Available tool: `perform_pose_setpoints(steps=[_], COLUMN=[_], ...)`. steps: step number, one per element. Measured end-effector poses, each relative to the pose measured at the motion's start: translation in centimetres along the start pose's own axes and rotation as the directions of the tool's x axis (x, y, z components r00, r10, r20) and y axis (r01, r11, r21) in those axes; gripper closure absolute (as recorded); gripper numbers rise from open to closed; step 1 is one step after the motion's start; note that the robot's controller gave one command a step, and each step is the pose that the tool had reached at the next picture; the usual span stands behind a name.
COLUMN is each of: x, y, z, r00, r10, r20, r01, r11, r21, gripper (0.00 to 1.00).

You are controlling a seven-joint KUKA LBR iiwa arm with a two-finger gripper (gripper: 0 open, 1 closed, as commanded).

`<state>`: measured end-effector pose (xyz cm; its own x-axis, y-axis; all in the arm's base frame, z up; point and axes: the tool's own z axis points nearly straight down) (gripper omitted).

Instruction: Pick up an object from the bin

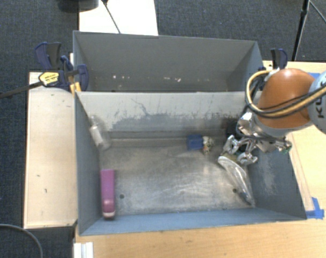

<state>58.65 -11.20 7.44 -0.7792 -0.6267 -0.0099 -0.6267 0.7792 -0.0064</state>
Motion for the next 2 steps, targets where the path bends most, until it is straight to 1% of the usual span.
perform_pose_setpoints(steps=[1,2], x=[0.0,-0.1], y=[-0.1,0.0], z=[-0.1,-1.8], r00=[1.0,1.0], r10=[0.002,0.005], r20=[-0.006,-0.008], r01=[-0.002,-0.005], r11=[1.0,1.0], r21=[-0.005,-0.006], gripper=[1.0,1.0])
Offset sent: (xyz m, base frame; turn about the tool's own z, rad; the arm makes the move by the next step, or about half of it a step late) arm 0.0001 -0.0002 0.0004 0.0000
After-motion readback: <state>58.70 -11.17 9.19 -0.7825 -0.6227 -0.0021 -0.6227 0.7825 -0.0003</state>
